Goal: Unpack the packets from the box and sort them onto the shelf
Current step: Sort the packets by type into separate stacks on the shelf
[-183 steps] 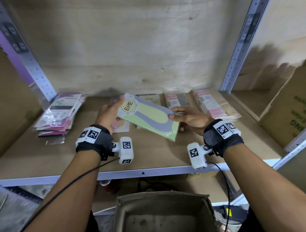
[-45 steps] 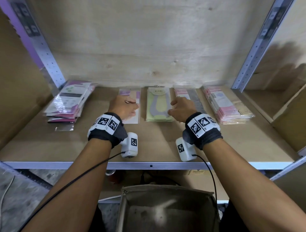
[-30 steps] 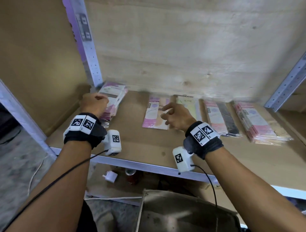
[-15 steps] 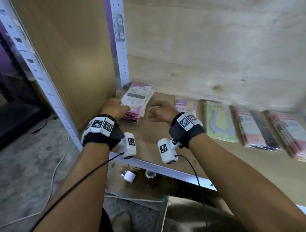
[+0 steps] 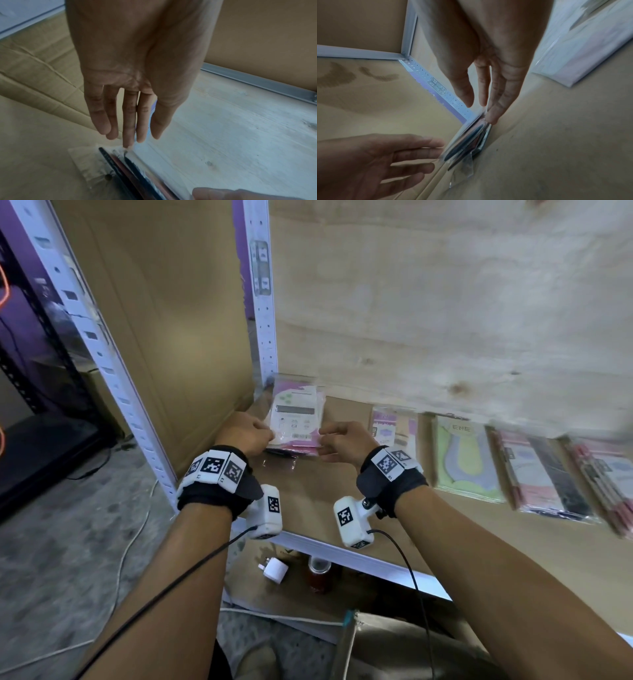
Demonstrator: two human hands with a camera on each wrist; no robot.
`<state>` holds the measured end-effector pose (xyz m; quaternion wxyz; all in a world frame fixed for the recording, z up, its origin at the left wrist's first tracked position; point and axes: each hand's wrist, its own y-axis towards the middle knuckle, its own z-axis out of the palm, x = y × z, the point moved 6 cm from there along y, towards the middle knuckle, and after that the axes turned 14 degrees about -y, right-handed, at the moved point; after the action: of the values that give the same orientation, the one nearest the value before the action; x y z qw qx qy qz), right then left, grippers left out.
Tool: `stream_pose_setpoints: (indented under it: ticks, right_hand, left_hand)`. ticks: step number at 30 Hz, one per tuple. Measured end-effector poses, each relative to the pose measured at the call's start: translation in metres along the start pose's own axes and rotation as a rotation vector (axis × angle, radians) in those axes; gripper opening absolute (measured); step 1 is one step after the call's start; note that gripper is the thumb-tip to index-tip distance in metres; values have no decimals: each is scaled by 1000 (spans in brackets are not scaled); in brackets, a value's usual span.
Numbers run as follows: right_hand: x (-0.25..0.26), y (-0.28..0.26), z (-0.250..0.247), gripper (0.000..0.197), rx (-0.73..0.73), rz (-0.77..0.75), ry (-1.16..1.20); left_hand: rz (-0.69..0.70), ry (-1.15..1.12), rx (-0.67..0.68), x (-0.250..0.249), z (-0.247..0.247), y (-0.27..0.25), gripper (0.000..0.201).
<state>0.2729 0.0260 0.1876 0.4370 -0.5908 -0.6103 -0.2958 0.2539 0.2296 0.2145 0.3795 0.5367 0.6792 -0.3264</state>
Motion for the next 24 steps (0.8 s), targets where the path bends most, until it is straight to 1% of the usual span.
stream_pose_setpoints:
  ticks: [1, 3, 4, 7, 11, 14, 16, 18, 20, 21, 22, 24]
  right_hand:
    - [-2, -1, -3, 20, -14, -3, -10]
    - [-5, -4, -9, 9, -40, -3, -27]
    - [-7, -5, -13, 9, -52, -1, -35]
    - [-12, -8, -21, 20, -76, 24, -69]
    - [-20, -11, -23, 33, -62, 78, -123]
    - [-24, -12, -22, 27, -34, 113, -213]
    - [-21, -13, -24, 32, -58, 95, -321]
    - [-14, -14, -26, 30, -87, 55, -383]
    - [-8, -17, -27, 29, -65, 19, -358]
    - [-6, -19, -27, 27, -36, 1, -307]
    - [-4, -21, -28, 24, -9, -16, -238]
    - [-1, -26, -34, 20, 2, -62, -121]
  left_hand:
    - [-3, -2, 6, 0, 1, -1, 12]
    - [-24, -10, 25, 0, 4, -2, 15]
    - [-41, -26, 38, 0, 7, -3, 16]
    - [-84, -62, 69, -2, 17, -5, 17]
    - [-143, -22, 120, -4, 31, -6, 24]
    - [-195, -44, 114, -5, 38, -8, 22]
    - [-212, -64, 97, -5, 40, -10, 22]
    - [-201, -56, 68, -7, 40, -9, 24]
    - [-183, -76, 28, -10, 38, -8, 27]
    - [-171, -103, 3, -13, 38, -6, 30]
    - [-163, -158, -14, -15, 38, -5, 31]
    - [-166, -360, -11, -22, 44, -6, 32]
